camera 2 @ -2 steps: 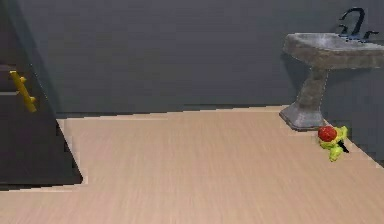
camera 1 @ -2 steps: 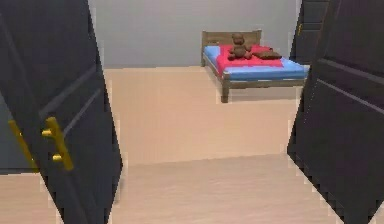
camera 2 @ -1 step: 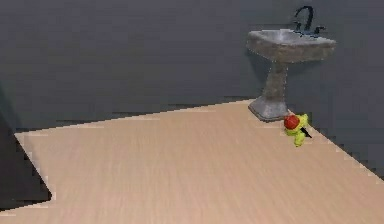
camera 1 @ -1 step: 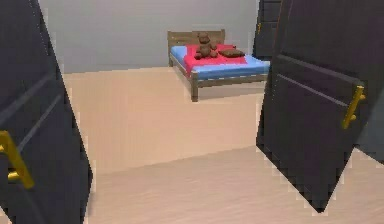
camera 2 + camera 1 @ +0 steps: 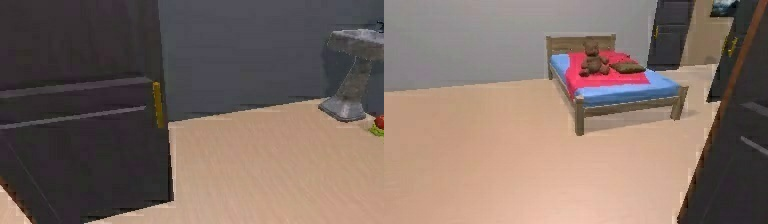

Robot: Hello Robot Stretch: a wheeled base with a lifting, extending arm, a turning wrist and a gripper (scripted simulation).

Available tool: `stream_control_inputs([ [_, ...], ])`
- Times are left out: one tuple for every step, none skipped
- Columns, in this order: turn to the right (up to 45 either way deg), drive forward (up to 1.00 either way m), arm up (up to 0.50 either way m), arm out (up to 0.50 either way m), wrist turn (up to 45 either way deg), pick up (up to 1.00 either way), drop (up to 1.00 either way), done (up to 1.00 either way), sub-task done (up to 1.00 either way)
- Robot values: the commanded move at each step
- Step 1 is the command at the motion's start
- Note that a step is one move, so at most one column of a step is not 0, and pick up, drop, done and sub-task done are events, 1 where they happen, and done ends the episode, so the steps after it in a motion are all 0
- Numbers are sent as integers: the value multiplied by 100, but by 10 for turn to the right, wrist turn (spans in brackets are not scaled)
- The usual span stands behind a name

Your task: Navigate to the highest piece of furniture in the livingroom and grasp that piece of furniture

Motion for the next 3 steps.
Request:
stream_control_inputs([
  [0,100,0,0,0,0,0,0,0],
  [450,0,0,0,0,0,0,0,0],
  [60,0,0,0,0,0,0,0,0],
])
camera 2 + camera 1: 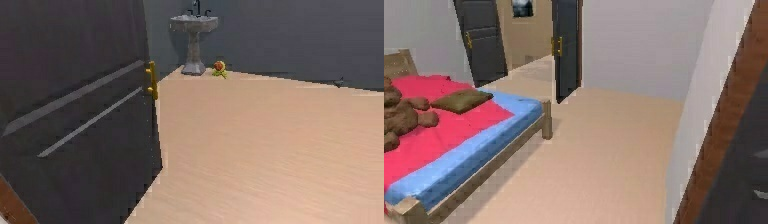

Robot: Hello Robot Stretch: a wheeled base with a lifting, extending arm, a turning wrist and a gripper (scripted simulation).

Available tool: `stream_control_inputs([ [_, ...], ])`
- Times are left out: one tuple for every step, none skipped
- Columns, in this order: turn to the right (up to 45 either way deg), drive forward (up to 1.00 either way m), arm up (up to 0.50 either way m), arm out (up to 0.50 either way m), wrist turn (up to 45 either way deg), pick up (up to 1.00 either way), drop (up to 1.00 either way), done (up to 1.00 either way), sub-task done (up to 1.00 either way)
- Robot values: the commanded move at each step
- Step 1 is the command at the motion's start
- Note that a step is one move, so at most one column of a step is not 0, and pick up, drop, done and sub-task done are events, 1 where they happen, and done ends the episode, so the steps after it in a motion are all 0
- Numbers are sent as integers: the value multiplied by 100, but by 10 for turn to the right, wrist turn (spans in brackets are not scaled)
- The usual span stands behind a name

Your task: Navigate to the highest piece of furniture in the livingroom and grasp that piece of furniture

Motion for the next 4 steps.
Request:
stream_control_inputs([
  [0,5,0,0,0,0,0,0,0],
  [-210,0,0,0,0,0,0,0,0],
  [0,45,0,0,0,0,0,0,0],
  [270,0,0,0,0,0,0,0,0],
])
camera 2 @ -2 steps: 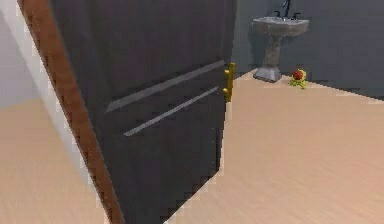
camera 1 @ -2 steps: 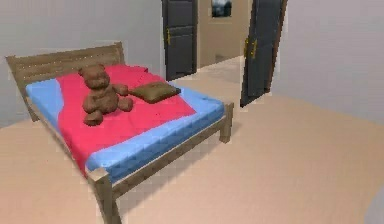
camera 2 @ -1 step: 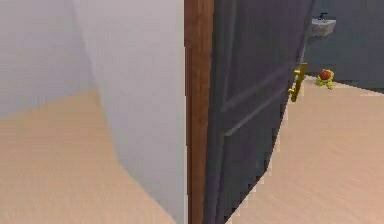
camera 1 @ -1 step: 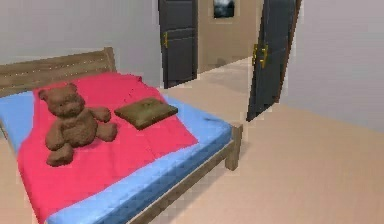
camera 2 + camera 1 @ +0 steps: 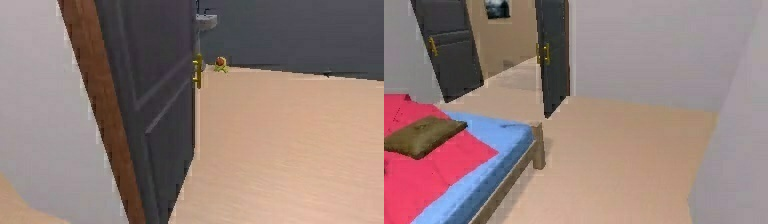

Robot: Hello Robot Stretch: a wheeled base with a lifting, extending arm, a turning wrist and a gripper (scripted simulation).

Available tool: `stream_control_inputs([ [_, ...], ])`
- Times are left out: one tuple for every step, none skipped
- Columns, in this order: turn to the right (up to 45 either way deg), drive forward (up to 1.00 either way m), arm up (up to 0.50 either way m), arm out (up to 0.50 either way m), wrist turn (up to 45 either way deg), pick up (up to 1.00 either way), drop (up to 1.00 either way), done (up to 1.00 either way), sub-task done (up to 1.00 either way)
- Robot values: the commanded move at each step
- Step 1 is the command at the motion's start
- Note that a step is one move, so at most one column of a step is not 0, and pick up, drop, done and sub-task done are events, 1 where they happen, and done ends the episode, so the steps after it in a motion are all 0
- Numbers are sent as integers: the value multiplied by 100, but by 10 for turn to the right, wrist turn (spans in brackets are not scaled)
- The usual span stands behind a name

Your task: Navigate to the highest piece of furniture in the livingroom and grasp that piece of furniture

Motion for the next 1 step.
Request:
stream_control_inputs([
  [0,100,0,0,0,0,0,0,0],
])
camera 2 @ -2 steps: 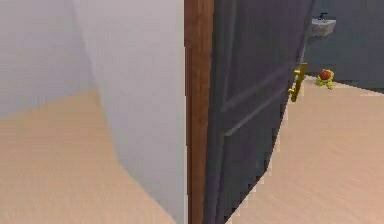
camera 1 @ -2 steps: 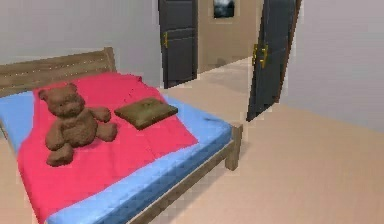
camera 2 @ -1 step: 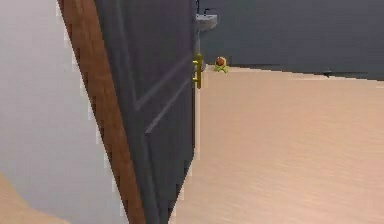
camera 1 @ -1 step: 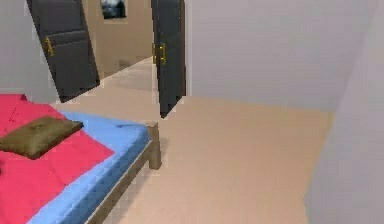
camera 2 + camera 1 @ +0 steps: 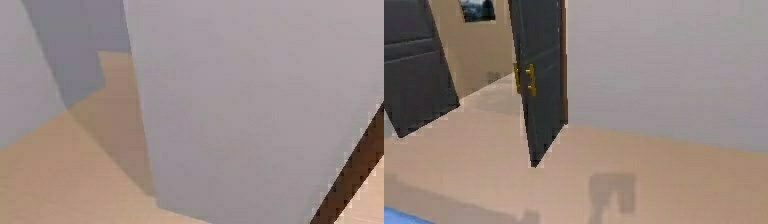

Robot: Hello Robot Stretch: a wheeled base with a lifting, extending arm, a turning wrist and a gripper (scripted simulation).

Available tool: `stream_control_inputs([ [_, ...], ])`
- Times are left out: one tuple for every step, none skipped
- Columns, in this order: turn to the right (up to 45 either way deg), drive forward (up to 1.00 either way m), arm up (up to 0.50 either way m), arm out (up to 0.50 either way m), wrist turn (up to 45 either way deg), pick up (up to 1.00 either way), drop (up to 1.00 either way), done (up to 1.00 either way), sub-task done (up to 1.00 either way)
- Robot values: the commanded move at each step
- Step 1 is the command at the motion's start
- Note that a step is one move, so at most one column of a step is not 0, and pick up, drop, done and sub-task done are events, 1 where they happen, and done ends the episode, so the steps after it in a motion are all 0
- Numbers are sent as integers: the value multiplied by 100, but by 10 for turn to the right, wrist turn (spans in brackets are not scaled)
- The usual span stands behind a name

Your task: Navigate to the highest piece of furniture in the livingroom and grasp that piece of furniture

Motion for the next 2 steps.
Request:
stream_control_inputs([
  [0,65,0,0,0,0,0,0,0],
  [330,0,0,0,0,0,0,0,0],
])
